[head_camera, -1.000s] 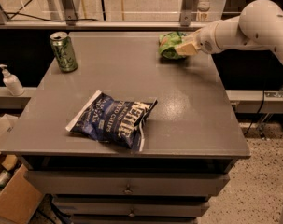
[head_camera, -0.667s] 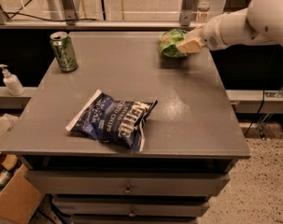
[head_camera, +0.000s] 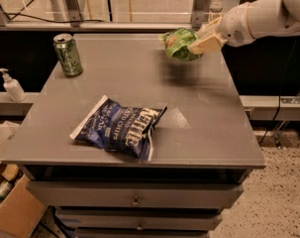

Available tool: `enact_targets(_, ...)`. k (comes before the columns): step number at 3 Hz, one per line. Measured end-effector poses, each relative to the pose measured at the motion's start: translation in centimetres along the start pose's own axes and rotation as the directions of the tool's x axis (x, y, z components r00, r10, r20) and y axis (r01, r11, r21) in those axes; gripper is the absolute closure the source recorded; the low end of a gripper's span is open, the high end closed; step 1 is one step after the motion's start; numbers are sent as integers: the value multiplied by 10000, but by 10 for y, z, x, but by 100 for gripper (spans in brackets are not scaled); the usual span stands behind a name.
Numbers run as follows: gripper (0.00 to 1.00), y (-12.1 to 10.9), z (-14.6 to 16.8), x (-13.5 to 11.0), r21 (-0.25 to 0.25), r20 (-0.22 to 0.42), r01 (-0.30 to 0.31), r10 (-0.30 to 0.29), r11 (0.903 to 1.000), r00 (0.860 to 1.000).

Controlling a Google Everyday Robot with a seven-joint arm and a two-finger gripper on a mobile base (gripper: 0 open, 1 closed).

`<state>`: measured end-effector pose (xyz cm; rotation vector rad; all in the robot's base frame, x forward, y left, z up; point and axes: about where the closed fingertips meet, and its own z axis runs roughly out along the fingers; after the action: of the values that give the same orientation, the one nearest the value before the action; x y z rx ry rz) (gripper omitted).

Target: Move green rice chip bag near blue chip bag

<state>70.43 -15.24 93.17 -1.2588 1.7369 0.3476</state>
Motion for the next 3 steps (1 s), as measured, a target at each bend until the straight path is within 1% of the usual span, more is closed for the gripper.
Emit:
enact_targets(1, 100, 31, -16, -7, -1405, 206, 476, -452, 9889, 9988)
enact_targets(2, 100, 66, -35, -6, -2460, 434, 688, -599, 9668, 9973)
enact_targets(3, 100, 107, -56, -4, -3239, 725, 805, -601, 9427, 9956)
